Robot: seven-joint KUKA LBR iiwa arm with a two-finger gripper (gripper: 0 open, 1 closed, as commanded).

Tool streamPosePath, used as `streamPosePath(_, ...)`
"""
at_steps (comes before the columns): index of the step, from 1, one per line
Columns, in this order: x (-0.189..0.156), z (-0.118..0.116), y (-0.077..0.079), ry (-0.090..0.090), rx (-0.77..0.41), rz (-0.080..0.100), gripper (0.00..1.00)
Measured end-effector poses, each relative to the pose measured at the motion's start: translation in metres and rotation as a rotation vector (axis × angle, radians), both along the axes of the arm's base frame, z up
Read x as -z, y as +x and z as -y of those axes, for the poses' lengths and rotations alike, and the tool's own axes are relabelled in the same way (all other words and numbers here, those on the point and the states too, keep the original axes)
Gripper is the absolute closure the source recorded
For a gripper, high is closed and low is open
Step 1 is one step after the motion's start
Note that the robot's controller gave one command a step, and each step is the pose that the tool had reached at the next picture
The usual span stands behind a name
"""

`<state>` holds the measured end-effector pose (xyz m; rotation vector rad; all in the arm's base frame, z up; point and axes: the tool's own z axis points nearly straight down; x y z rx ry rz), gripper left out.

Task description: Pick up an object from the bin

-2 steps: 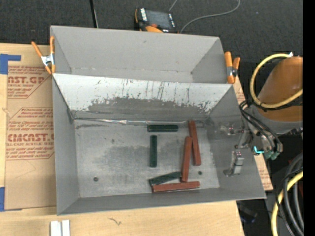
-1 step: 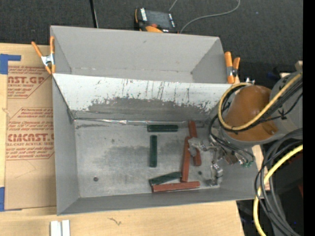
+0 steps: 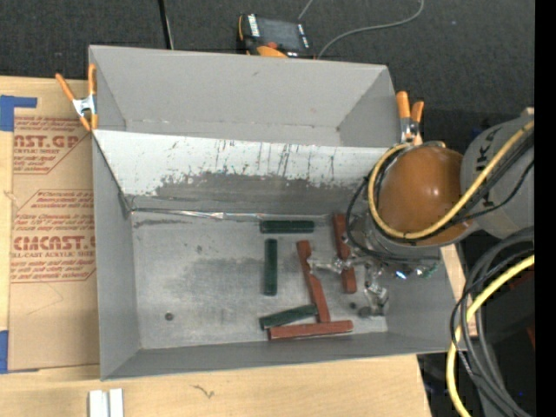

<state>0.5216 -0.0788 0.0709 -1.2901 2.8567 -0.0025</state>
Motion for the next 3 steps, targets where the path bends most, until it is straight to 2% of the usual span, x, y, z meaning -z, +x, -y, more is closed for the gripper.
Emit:
streamPosePath(1, 0.000, 0.029, 0.074, 0.003, -0.521, -0.003, 0.00)
streamPosePath(2, 0.000, 0.031, 0.073, 0.000, -0.520, -0.002, 1.00)
streamPosePath(3, -0.163, 0.015, 0.044, -0.005, -0.571, 0.002, 1.00)
